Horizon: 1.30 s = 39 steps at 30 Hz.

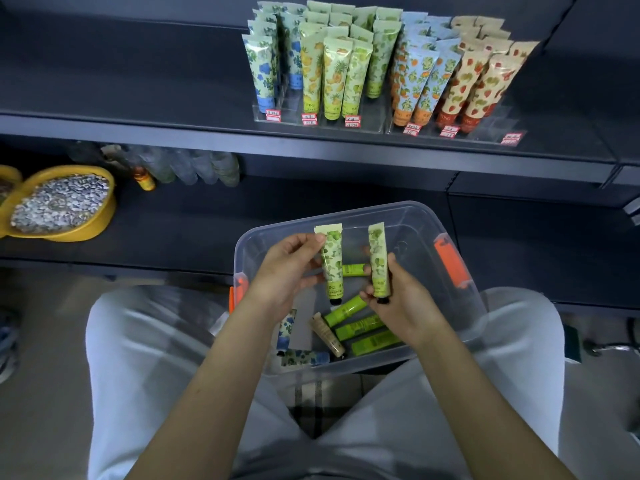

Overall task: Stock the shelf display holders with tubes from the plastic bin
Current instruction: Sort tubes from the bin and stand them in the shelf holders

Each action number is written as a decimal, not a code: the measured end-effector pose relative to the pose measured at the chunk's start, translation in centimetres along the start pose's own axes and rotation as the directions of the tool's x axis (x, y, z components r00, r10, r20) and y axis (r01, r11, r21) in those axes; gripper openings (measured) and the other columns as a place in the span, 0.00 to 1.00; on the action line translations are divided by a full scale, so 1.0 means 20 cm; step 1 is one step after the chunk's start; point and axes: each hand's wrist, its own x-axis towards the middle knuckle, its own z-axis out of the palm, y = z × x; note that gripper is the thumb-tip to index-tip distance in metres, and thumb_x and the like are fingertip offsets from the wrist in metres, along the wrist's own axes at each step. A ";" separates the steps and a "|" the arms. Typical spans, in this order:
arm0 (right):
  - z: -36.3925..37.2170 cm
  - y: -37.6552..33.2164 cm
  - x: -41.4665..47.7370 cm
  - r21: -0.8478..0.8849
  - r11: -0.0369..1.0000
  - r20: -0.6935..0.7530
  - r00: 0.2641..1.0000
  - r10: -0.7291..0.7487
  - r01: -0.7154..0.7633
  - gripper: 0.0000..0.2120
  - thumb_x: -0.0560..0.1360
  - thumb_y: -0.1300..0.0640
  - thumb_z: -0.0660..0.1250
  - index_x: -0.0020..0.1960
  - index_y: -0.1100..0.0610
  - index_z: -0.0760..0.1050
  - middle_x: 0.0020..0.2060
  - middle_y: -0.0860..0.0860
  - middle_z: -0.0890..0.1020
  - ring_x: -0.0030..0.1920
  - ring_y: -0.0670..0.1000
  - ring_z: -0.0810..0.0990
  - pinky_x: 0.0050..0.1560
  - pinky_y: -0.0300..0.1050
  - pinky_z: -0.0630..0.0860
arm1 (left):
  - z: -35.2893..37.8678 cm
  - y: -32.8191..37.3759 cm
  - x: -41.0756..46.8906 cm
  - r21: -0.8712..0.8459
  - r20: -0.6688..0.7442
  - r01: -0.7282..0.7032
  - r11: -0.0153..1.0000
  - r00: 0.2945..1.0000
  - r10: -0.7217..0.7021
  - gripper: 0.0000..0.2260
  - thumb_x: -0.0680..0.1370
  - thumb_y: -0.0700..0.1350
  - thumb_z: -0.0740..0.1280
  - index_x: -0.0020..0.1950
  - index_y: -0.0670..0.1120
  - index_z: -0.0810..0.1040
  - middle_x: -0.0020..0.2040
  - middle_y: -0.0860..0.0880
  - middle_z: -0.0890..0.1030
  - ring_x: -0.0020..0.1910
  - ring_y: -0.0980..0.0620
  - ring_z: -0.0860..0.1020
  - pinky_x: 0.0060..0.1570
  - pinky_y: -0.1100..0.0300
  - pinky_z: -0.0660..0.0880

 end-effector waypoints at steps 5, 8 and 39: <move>0.08 -0.11 -0.02 -0.007 0.999 0.110 0.993 -0.033 0.034 0.20 0.81 0.45 0.52 0.62 0.55 0.74 0.34 0.49 0.74 0.29 0.46 0.66 0.38 0.41 0.66 | 0.03 0.07 -0.01 -0.050 -0.028 -0.054 0.997 0.998 0.053 0.07 0.78 0.46 0.65 0.52 0.44 0.78 0.46 0.43 0.78 0.45 0.47 0.78 0.48 0.51 0.80; 0.14 -0.18 -0.04 -0.055 0.994 0.153 0.985 -0.081 0.090 0.21 0.77 0.41 0.56 0.60 0.53 0.73 0.34 0.49 0.74 0.29 0.46 0.66 0.37 0.41 0.67 | 0.03 0.13 -0.02 -0.068 -0.023 -0.096 0.993 0.995 0.095 0.06 0.79 0.46 0.65 0.49 0.46 0.80 0.45 0.44 0.79 0.45 0.47 0.79 0.48 0.51 0.80; 0.65 -1.11 0.11 -0.816 0.233 0.232 0.667 -0.708 0.530 0.04 0.78 0.57 0.64 0.50 0.50 0.69 0.37 0.54 0.78 0.33 0.47 0.78 0.43 0.45 0.81 | 0.17 0.63 0.15 -0.090 0.116 -0.152 0.984 0.980 0.162 0.05 0.78 0.52 0.64 0.52 0.55 0.78 0.50 0.56 0.81 0.59 0.48 0.77 0.57 0.37 0.73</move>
